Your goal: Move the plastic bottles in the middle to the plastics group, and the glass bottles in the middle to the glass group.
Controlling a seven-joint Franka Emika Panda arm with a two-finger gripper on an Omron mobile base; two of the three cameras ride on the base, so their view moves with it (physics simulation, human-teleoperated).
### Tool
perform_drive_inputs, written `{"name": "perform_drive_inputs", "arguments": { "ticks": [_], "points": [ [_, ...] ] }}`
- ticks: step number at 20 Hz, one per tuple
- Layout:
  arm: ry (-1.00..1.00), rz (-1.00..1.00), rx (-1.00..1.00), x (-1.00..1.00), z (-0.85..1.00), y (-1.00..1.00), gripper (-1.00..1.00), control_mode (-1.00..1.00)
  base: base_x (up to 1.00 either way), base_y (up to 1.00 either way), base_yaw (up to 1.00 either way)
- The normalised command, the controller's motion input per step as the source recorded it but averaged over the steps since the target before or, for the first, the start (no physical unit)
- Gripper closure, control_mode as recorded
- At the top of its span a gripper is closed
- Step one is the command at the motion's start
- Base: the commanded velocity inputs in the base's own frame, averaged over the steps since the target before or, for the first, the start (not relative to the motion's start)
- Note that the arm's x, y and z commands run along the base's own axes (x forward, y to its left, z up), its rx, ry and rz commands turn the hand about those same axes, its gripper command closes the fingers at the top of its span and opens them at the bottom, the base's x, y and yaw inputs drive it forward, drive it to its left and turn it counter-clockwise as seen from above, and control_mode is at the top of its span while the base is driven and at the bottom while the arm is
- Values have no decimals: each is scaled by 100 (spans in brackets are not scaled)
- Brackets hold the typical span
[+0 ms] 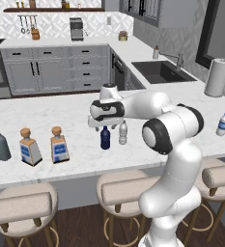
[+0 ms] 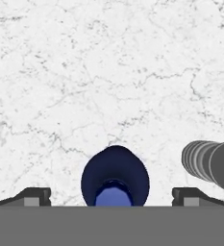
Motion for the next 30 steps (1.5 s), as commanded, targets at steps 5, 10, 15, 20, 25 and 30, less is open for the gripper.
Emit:
{"name": "perform_drive_inputs", "arguments": {
  "ticks": [5,10,15,20,25,30],
  "points": [
    [0,0,0,1,-13,5,-100,-100,0,0,0],
    [0,0,0,0,-4,0,-100,-100,0,0,0],
    [0,0,0,0,-19,0,-100,-100,0,0,0],
    [0,0,0,0,-12,0,-100,-100,0,0,0],
    [3,0,0,0,-2,0,100,-100,0,0,0],
    [0,0,0,0,0,0,100,-100,0,0,0]
  ]
}}
